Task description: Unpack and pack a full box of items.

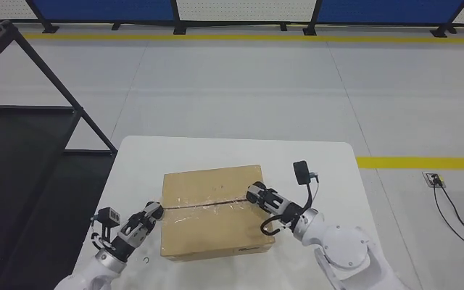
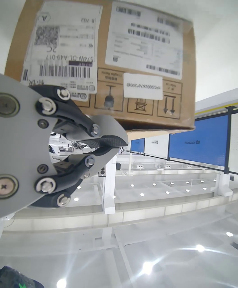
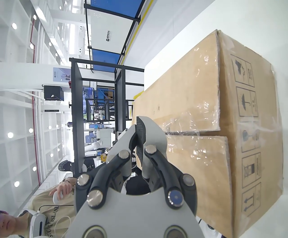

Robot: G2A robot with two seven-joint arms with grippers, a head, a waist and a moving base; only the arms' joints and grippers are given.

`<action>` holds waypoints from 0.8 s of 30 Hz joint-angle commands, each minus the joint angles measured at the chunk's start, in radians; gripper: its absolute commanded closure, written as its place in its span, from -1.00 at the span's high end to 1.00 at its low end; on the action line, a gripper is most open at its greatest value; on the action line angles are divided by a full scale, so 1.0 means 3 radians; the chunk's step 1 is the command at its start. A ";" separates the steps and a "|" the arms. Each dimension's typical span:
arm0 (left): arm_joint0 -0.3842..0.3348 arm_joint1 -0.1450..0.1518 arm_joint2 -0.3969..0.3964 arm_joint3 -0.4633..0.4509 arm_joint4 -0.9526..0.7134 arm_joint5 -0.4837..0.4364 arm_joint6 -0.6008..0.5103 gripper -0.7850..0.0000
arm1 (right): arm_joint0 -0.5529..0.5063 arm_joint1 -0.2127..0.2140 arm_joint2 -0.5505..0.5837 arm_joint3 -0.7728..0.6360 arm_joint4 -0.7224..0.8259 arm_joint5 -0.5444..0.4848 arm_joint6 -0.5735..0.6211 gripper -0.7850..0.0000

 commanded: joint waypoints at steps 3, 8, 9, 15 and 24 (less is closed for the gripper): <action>0.0059 0.0007 -0.0134 0.0068 -0.0069 -0.0020 0.0027 -0.91 | 0.0065 -0.0007 -0.0039 0.0018 0.0035 -0.0036 0.0107 -1.00; 0.0091 0.0005 -0.0225 0.0093 -0.0184 -0.0075 0.0064 -0.91 | 0.0260 -0.0027 -0.0193 0.0223 0.0158 0.0050 0.0467 -1.00; 0.0094 0.0004 -0.0237 0.0085 -0.0217 -0.0086 0.0071 -0.90 | 0.0310 -0.0033 -0.0239 0.0288 0.0150 0.0107 0.0515 -1.00; 0.0127 -0.0002 -0.0324 -0.0037 -0.0362 -0.0157 0.0086 -0.89 | 0.0564 -0.0074 -0.0445 0.0608 0.0132 0.0423 0.0629 -1.00; 0.0212 -0.0003 -0.0434 -0.0165 -0.0459 -0.0177 0.0042 -0.90 | 0.0603 -0.0107 -0.0454 0.0686 0.0103 0.0655 0.0296 -1.00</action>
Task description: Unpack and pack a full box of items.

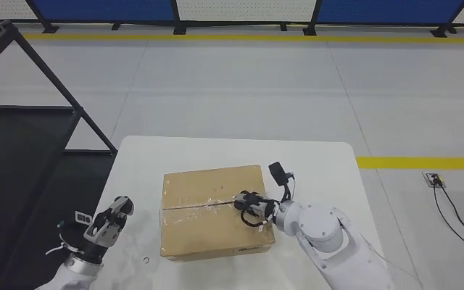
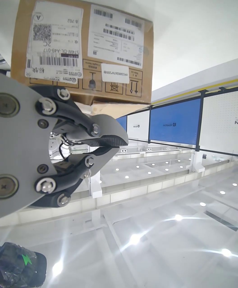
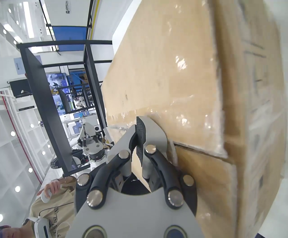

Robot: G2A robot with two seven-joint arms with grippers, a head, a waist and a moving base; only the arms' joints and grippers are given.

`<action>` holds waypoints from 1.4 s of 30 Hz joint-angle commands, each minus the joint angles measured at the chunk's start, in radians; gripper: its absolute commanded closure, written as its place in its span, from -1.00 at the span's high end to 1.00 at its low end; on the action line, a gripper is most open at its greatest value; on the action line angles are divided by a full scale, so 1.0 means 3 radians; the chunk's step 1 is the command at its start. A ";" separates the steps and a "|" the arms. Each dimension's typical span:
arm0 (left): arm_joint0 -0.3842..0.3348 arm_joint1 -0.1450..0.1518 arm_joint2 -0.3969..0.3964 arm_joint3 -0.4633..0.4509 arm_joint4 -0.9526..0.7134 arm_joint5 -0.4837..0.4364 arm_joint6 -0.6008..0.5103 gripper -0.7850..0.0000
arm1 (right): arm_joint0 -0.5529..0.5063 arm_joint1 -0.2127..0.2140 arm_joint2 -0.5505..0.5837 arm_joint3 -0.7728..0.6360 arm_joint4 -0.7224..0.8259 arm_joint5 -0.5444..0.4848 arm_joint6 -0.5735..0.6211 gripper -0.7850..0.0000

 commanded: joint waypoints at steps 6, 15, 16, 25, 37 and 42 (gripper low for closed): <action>0.0045 -0.0002 -0.0045 -0.0035 -0.0018 -0.0018 -0.0038 -0.91 | -0.0082 0.0019 0.0145 -0.0091 0.0008 0.0122 -0.0069 -1.00; 0.0042 -0.0002 -0.0103 -0.0047 -0.0066 -0.0029 -0.0084 -0.92 | 0.0011 -0.0043 -0.0063 -0.0023 0.0092 0.0109 -0.0140 -1.00; 0.0041 -0.0002 -0.0116 -0.0049 -0.0077 -0.0036 -0.0087 -0.92 | 0.0060 -0.0059 -0.0116 0.0020 0.0105 0.0119 -0.0142 -1.00; 0.0088 -0.0005 -0.0257 -0.0046 -0.0211 -0.0092 -0.0107 -0.92 | 0.0492 -0.0253 -0.0631 0.0494 0.0280 0.0089 -0.0206 -1.00; 0.0086 -0.0013 -0.0312 0.0048 -0.0306 -0.0122 -0.0147 -0.94 | 0.0887 -0.0534 -0.1117 0.0885 0.0450 -0.0003 -0.0390 -1.00; 0.0088 -0.0015 -0.0334 0.0080 -0.0339 -0.0130 -0.0176 -0.94 | 0.1019 -0.0641 -0.1250 0.1043 0.0499 -0.0042 -0.0402 -1.00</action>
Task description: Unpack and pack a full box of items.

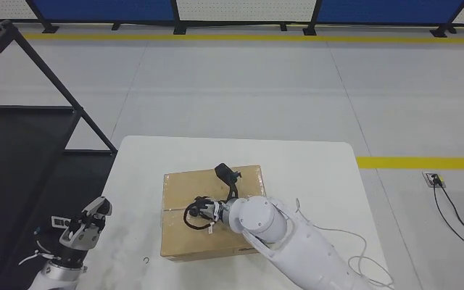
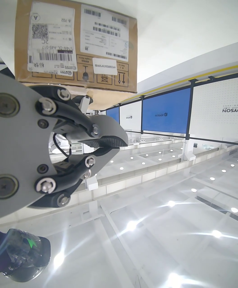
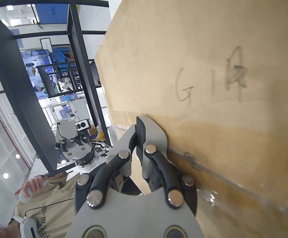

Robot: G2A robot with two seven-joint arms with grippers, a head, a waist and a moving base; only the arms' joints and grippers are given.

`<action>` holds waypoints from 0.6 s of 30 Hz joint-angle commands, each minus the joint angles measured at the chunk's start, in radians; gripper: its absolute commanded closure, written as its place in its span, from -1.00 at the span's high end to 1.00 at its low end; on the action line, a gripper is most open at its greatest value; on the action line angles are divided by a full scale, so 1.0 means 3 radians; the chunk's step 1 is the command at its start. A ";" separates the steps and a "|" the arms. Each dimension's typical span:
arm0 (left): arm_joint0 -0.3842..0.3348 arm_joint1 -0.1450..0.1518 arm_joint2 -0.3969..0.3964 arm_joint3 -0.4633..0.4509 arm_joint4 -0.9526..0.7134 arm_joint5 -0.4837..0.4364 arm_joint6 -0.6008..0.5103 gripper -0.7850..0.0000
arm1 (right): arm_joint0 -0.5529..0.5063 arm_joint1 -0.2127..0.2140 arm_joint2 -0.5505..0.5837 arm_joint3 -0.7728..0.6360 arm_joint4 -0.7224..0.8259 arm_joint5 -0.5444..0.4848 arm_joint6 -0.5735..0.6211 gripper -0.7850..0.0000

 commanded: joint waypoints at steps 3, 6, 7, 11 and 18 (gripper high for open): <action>0.0010 -0.0003 -0.0017 0.0017 -0.0028 -0.0009 -0.0025 -0.95 | 0.0101 -0.0089 -0.0110 0.0140 0.0043 -0.0032 0.0010 -1.00; 0.0019 -0.0004 -0.0042 0.0031 -0.0060 -0.0018 -0.0051 -0.95 | 0.0175 -0.0163 -0.0192 0.0241 0.0074 -0.0070 0.0013 -1.00; 0.0022 -0.0004 -0.0052 0.0035 -0.0070 -0.0019 -0.0059 -0.95 | 0.0196 -0.0187 -0.0217 0.0273 0.0082 -0.0085 0.0009 -1.00; 0.0035 -0.0006 -0.0078 0.0050 -0.0103 -0.0028 -0.0096 -0.95 | 0.0277 -0.0278 -0.0293 0.0398 0.0121 -0.0131 0.0024 -1.00; 0.0055 -0.0010 -0.0106 0.0055 -0.0147 -0.0041 -0.0147 -0.95 | 0.0360 -0.0394 -0.0328 0.0518 0.0116 -0.0197 -0.0044 -1.00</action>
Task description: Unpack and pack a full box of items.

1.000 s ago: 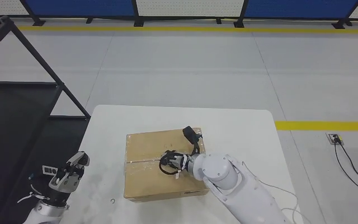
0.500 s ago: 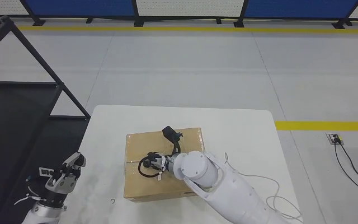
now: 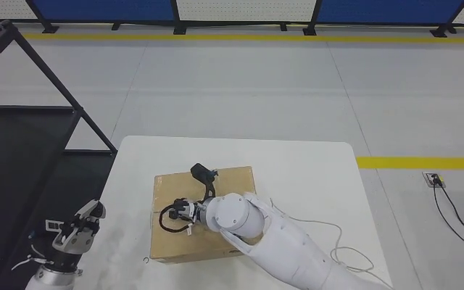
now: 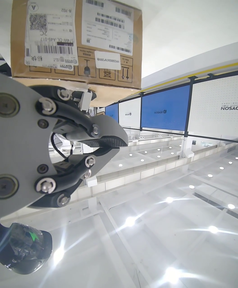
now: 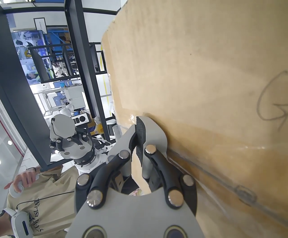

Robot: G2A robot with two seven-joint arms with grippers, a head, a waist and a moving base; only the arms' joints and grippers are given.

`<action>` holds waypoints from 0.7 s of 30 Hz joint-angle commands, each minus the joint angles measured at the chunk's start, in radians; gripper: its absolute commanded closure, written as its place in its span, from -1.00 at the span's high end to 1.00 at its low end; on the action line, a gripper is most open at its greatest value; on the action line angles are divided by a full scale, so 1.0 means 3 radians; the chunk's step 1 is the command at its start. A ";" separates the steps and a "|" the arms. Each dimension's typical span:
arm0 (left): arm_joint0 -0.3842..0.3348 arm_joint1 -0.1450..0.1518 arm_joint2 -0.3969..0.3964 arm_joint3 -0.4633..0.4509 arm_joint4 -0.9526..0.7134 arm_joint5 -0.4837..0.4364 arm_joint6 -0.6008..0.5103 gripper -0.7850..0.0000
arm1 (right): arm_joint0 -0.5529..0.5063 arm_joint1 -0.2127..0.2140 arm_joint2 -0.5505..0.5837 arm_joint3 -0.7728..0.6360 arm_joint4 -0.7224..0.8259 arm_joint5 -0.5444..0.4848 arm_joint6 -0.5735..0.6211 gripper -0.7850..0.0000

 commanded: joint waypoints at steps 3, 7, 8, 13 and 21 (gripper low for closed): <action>0.0004 -0.0002 -0.0001 -0.0008 0.0003 0.0010 -0.0019 -0.95 | -0.0017 -0.0017 0.0062 -0.0062 -0.0057 -0.0023 -0.0101 -1.00; 0.0024 -0.0005 -0.0003 -0.0069 0.0011 0.0016 -0.0025 -0.94 | -0.0107 0.0019 0.0202 -0.0252 -0.0176 -0.0031 -0.0180 -1.00; 0.0031 -0.0006 -0.0008 -0.0085 0.0009 0.0016 -0.0022 -0.93 | -0.0143 0.0036 0.0252 -0.0319 -0.0212 -0.0040 -0.0197 -1.00; 0.0067 -0.0013 -0.0009 -0.0172 -0.0014 0.0005 -0.0014 -0.76 | -0.0376 0.0149 0.0547 -0.0756 -0.0396 -0.0124 -0.0141 -1.00; 0.0127 -0.0029 0.0016 -0.0299 -0.0060 -0.0054 -0.0039 1.00 | -0.0718 0.0321 0.0953 -0.1392 -0.0883 -0.0508 0.0123 0.64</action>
